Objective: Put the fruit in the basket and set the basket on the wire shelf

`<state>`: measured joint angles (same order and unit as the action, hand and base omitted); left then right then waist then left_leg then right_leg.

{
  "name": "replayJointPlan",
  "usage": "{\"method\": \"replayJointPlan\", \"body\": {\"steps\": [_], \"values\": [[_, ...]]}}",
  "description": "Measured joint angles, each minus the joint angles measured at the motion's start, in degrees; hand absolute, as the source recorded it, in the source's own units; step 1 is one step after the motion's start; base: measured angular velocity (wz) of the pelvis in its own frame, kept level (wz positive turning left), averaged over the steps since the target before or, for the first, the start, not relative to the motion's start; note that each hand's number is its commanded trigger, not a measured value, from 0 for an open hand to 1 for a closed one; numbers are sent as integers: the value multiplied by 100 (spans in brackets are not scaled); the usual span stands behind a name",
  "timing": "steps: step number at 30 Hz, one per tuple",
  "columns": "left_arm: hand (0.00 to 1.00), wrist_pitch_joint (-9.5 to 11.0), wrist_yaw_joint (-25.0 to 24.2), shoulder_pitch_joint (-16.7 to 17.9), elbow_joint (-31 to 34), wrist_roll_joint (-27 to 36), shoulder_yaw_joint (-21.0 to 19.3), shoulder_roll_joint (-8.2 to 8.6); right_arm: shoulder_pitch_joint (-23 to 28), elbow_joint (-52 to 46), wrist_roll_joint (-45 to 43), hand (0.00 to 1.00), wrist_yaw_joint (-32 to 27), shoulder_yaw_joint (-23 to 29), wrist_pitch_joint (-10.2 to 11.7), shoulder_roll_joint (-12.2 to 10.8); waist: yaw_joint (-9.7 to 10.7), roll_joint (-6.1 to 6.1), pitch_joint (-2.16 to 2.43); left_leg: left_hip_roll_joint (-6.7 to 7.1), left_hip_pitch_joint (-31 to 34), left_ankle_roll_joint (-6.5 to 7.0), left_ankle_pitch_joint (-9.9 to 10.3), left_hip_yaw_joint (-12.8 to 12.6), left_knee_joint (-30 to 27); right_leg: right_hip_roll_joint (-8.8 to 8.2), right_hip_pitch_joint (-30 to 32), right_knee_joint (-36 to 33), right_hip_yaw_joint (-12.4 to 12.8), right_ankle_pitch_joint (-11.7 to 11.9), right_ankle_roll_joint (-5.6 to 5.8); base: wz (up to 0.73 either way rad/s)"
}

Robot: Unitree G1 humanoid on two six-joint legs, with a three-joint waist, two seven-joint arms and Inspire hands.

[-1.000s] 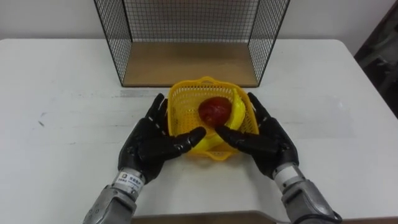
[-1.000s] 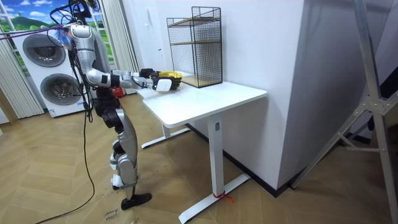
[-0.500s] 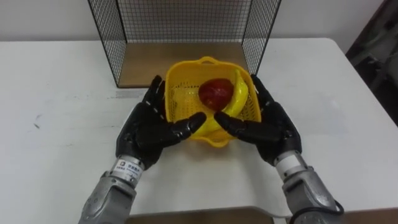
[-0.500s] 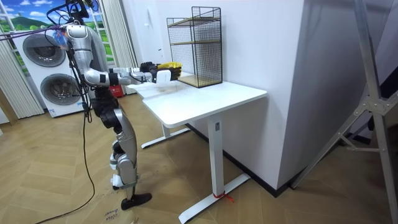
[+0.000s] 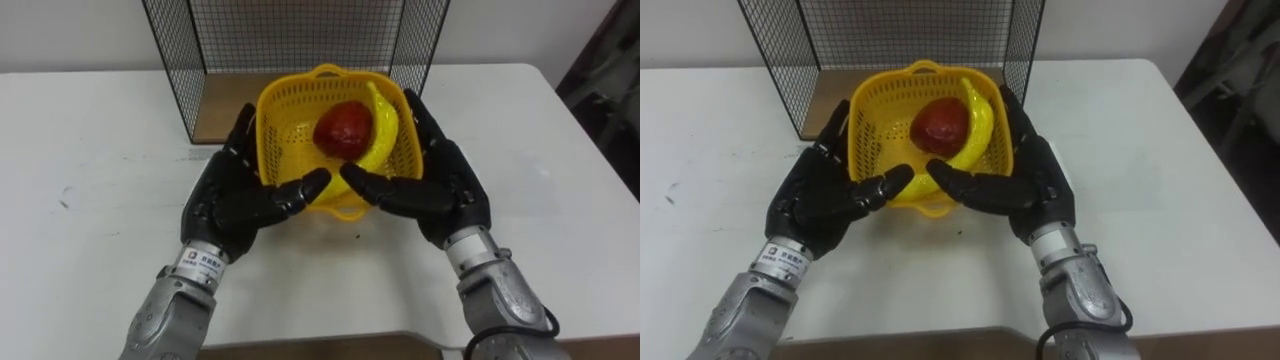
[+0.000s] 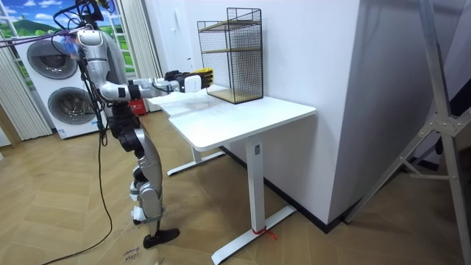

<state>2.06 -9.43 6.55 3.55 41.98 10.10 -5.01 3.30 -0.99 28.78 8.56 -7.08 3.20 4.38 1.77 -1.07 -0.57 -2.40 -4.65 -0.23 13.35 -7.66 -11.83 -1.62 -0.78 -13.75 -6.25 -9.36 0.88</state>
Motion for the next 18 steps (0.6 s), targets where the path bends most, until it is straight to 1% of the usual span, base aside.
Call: {"method": "replayJointPlan", "body": {"steps": [4,7,8,9,10,11,12,13,14,15,16,17,18], "values": [[0,0,0,-23,1,7,-1,0,0,0,19,0,-18,-9,0,1,-32,-60,-2,-9,-1,-1,1,-13,-43,3,14,-10,5,-2,-3,-1],[0,3,1,-32,12,7,-6,-6,-1,0,16,0,-31,-4,2,6,-48,-131,-12,-50,118,-27,30,-13,-281,16,138,-203,6,-16,-22,-3],[0,4,1,-26,11,4,-12,-6,1,7,-3,0,-31,-12,2,12,-71,-135,-14,-95,190,-40,94,-14,-492,45,139,-255,4,-27,-39,-13],[0,5,1,-27,10,3,-31,-6,0,14,-22,0,-31,-19,2,4,-107,-155,-23,-131,229,-68,154,-23,-710,64,136,-342,5,-82,-81,-15],[0,5,1,-27,9,0,-51,-6,-2,22,-25,0,-30,-33,4,-2,-140,-166,-22,-150,253,-92,190,-27,-834,67,136,-391,6,-125,-105,-23],[0,9,1,-29,9,2,-77,-6,-2,43,-16,0,-30,-50,12,-6,-206,-167,-33,-216,324,-104,298,-26,-1144,98,150,-533,9,-220,-153,-19],[0,10,2,-26,-1,9,-84,-13,0,60,16,0,-31,-68,12,-4,-228,-176,-53,-269,422,-131,360,-18,-1481,117,193,-718,21,-343,-191,-11],[0,10,2,-26,-9,-6,-85,-11,0,60,-1,0,-31,-70,14,-1,-237,-207,-76,-295,533,-130,371,-21,-1809,127,256,-880,72,-508,-209,0],[0,10,2,-25,-15,-9,-82,-6,0,58,-3,0,-31,-71,16,10,-250,-204,-79,-318,594,-130,370,-21,-1950,134,288,-953,82,-575,-241,0],[0,10,2,-26,-16,0,-79,-7,-3,60,21,0,-31,-77,19,19,-269,-178,-79,-400,713,-130,370,-18,-2199,192,317,-1028,116,-636,-245,-8],[0,10,2,-26,-16,0,-84,-11,-2,61,35,0,-31,-92,19,18,-275,-165,-79,-427,748,-128,366,-11,-2271,218,317,-1043,124,-634,-271,-6],[0,11,2,-34,-18,-2,-88,-17,-13,61,76,0,-31,-105,28,12,-271,-137,-78,-484,928,-148,330,23,-2507,230,302,-1076,157,-603,-385,20],[0,13,1,-37,-37,-16,-95,-18,-21,91,93,0,-29,-99,48,-29,-210,-157,-107,-409,1241,-204,252,170,-2791,216,299,-1108,179,-620,-443,37]]}}
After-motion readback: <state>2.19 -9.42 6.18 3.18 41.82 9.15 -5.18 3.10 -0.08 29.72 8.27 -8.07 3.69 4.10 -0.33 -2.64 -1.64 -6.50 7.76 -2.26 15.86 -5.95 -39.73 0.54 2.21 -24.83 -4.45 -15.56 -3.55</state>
